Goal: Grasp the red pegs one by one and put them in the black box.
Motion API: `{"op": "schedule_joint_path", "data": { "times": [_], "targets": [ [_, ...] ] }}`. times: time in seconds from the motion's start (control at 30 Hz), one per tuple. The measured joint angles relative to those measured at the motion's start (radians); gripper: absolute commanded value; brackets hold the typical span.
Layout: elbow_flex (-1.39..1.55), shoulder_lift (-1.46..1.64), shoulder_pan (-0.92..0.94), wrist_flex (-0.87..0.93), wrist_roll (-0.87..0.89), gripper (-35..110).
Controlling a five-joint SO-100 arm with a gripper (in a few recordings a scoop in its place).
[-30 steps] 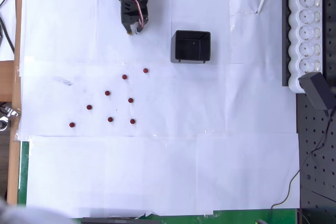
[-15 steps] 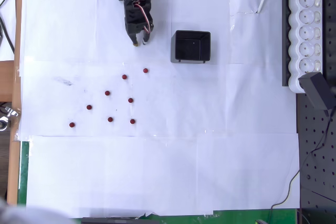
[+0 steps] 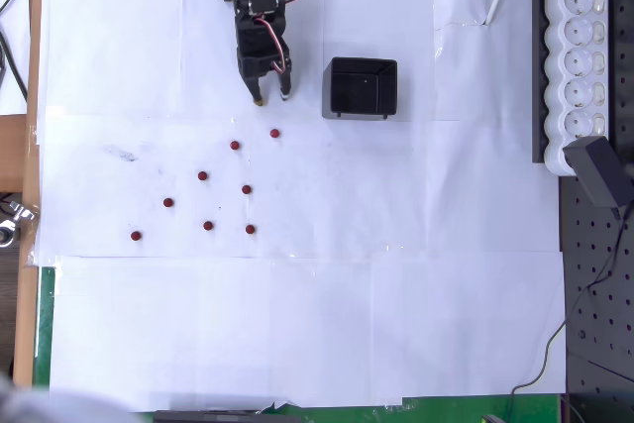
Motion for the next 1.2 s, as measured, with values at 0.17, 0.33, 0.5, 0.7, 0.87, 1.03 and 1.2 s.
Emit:
{"op": "schedule_joint_path", "data": {
  "times": [0.17, 0.33, 0.5, 0.7, 0.87, 1.03, 1.2],
  "targets": [
    [0.000, 0.097, 0.000, -0.135, 0.009, 17],
    [0.003, 0.179, -0.003, -0.236, 0.011, 17],
    [0.044, 0.258, -0.012, -0.275, -0.009, 17],
    [0.141, 0.353, -0.015, -0.267, -0.069, 17],
    [0.206, 0.430, -0.017, -0.270, -0.104, 17],
    [0.247, 0.469, -0.017, -0.270, -0.121, 17],
    [0.282, 0.505, -0.017, -0.270, -0.117, 17]
  ]
}}
